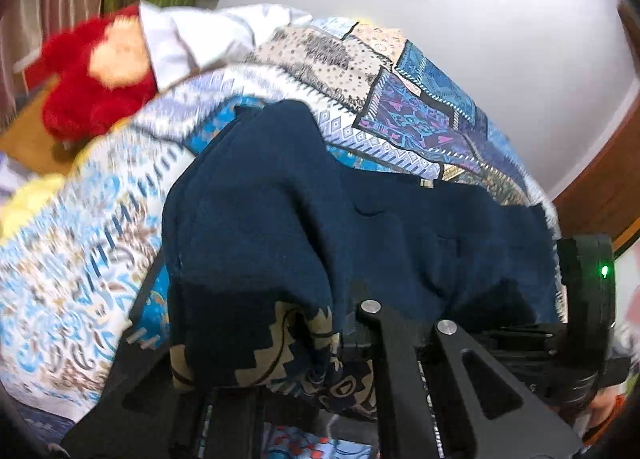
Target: Fold large clothes
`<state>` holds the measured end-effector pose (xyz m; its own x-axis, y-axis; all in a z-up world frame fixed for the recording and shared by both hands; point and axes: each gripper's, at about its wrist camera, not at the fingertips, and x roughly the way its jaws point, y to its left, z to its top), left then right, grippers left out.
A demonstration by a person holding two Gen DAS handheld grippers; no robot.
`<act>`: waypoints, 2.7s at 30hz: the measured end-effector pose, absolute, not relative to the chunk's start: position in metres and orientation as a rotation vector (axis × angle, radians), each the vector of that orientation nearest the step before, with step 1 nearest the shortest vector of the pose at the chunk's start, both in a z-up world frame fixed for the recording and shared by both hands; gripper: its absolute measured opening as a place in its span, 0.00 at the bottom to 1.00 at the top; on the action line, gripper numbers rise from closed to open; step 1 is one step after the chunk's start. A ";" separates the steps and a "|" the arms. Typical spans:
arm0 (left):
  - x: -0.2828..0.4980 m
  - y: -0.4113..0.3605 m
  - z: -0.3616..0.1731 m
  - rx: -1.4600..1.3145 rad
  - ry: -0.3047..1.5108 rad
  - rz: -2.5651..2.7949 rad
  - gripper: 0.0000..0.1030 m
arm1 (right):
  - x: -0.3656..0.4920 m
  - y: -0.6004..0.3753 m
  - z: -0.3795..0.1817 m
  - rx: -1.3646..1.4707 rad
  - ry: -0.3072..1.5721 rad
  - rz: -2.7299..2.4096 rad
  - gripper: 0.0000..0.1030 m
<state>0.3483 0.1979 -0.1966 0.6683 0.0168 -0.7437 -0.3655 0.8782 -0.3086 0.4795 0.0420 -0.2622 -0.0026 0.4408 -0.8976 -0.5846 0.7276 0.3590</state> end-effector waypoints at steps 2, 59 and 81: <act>0.356 0.195 -0.189 -0.419 0.799 0.214 0.09 | 0.483 0.038 -0.261 -0.072 1.372 0.806 0.05; 0.371 0.040 -0.215 -0.085 1.121 -0.181 1.00 | 0.423 -0.172 -0.213 -0.250 1.092 0.401 0.06; 0.328 0.075 -0.182 0.081 1.034 0.011 1.00 | 0.424 -0.252 -0.167 -0.018 1.084 0.397 0.96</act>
